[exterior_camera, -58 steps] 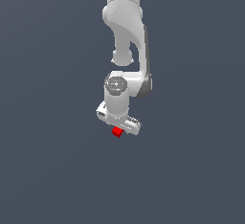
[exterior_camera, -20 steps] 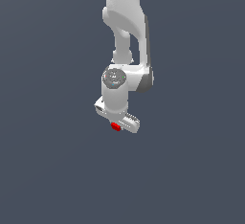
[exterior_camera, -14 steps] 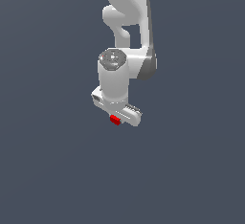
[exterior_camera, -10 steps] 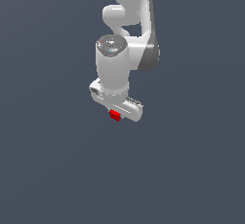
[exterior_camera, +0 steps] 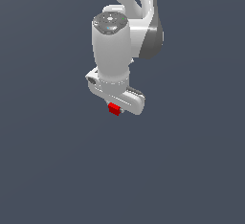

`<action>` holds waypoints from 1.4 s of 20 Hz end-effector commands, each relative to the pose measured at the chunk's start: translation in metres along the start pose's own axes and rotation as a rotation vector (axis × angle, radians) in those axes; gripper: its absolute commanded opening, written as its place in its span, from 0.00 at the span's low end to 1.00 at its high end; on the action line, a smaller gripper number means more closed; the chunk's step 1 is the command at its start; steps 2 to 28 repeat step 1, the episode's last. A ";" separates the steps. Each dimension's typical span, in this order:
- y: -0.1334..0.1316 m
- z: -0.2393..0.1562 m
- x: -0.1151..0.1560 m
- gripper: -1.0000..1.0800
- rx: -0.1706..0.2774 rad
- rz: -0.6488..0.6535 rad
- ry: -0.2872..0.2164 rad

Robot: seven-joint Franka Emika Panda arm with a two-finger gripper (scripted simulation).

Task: Lift up the red cube by 0.2 meters.

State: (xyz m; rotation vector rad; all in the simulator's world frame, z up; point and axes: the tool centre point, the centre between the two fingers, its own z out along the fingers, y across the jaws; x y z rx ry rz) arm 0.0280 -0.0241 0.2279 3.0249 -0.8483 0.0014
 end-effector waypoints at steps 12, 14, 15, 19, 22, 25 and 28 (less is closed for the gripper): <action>0.000 -0.002 0.000 0.00 -0.001 0.000 -0.001; 0.000 -0.002 0.000 0.00 -0.001 0.000 -0.001; 0.000 -0.002 0.000 0.00 -0.001 0.000 -0.001; 0.000 -0.002 0.000 0.00 -0.001 0.000 -0.001; 0.000 -0.002 0.000 0.00 -0.001 0.000 -0.001; 0.000 -0.002 0.000 0.00 -0.001 0.000 -0.001; 0.000 -0.002 0.000 0.00 -0.001 0.000 -0.001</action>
